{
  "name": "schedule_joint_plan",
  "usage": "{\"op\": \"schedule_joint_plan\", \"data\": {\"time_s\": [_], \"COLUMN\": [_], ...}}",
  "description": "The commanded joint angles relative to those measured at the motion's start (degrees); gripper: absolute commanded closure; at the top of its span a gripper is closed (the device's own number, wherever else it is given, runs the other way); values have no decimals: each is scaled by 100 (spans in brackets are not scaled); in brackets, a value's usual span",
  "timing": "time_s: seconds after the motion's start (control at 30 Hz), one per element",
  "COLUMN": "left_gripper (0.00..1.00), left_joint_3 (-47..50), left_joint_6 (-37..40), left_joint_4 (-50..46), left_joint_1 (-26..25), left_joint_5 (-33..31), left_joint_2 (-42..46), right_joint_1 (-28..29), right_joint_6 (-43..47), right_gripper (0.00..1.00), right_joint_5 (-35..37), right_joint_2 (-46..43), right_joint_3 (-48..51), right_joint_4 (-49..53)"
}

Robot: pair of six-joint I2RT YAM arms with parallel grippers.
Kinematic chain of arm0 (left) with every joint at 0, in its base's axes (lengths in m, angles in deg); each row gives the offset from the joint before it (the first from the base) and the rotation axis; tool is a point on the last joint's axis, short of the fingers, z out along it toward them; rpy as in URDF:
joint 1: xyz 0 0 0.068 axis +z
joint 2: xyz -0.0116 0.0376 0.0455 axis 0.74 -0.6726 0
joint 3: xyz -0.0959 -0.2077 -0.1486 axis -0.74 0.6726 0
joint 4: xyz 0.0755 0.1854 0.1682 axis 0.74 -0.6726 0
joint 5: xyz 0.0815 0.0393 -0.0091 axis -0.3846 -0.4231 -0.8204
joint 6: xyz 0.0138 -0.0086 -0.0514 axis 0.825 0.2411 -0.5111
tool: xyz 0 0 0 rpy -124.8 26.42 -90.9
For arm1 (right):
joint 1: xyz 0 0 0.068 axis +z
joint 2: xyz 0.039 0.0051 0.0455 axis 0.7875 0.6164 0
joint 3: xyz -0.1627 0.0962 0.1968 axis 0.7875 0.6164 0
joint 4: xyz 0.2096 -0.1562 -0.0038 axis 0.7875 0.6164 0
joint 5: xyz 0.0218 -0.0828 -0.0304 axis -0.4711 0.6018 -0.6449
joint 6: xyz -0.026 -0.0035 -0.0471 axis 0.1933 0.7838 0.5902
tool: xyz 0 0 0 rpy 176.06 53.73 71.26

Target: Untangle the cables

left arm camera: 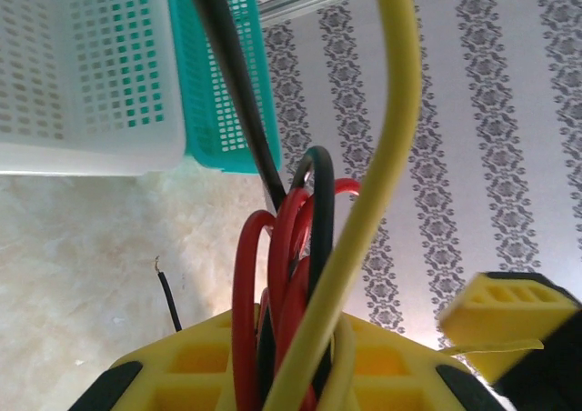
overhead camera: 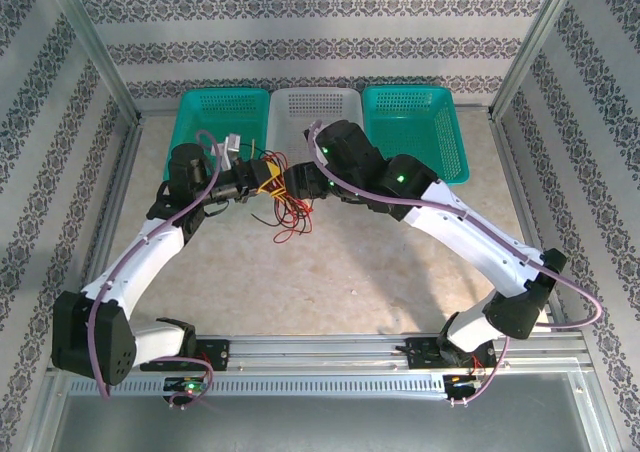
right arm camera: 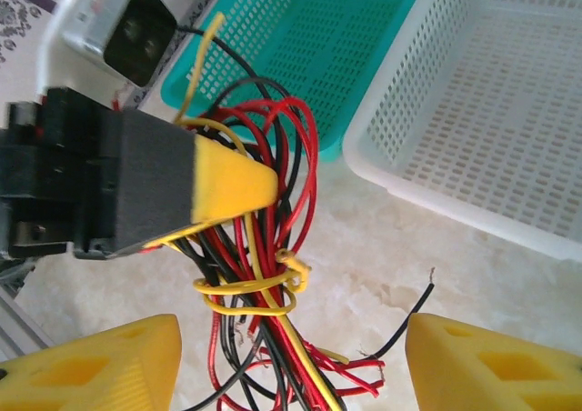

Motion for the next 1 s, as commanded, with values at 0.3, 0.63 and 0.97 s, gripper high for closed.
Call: {"op": "schedule_joint_plan", "data": {"time_s": [0.3, 0.63, 0.97], "left_gripper": [100, 100, 100], "left_joint_3": [54, 192, 229], "left_joint_6": [-368, -237, -156], "left_joint_4": [1082, 1030, 1026], "left_joint_1": [19, 17, 15], "left_joint_5": [597, 747, 851], "left_joint_2": [195, 238, 172], "right_joint_1": [-249, -479, -608], "right_joint_6": [-475, -576, -513], "right_gripper": [64, 71, 100], "right_joint_5": [-608, -844, -1003], "right_joint_2": [224, 30, 60], "right_joint_3": [-186, 153, -41], "right_joint_4": [-2, -372, -382]}}
